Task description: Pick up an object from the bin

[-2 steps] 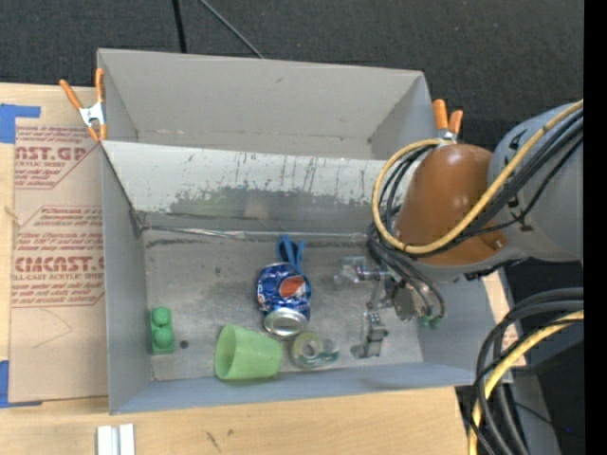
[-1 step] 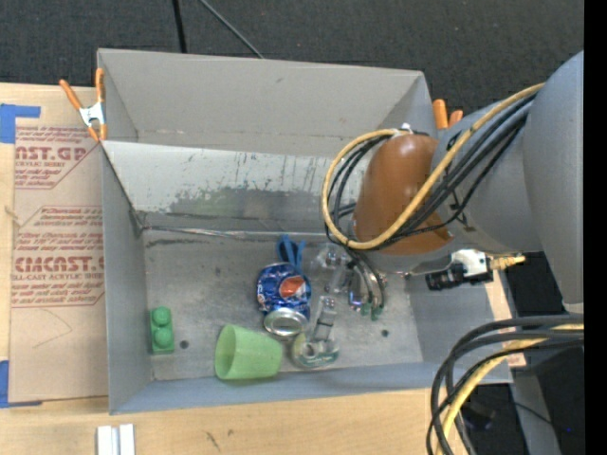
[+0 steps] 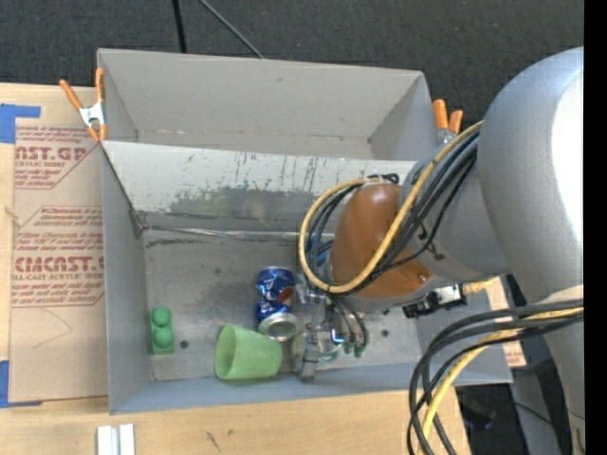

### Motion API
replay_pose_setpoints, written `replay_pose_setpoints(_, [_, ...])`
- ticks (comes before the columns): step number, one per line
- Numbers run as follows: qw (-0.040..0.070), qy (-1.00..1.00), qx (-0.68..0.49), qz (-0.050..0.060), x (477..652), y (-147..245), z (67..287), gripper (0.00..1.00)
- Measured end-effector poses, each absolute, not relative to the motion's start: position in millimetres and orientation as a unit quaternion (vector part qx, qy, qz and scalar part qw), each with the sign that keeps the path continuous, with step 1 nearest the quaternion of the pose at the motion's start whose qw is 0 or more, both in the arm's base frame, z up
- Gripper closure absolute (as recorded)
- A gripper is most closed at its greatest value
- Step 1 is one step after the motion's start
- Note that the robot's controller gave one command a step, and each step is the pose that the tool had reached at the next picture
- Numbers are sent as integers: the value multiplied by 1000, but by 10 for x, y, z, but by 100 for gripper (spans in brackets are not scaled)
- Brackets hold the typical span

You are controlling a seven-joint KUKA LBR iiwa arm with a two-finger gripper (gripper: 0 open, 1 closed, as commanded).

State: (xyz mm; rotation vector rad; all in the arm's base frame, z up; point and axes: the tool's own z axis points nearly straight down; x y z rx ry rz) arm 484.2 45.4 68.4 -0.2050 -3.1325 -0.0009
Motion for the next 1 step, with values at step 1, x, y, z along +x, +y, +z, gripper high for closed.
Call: replay_pose_setpoints(1, [-4, -998, -66, -1, 4876, 452, 720, 100])
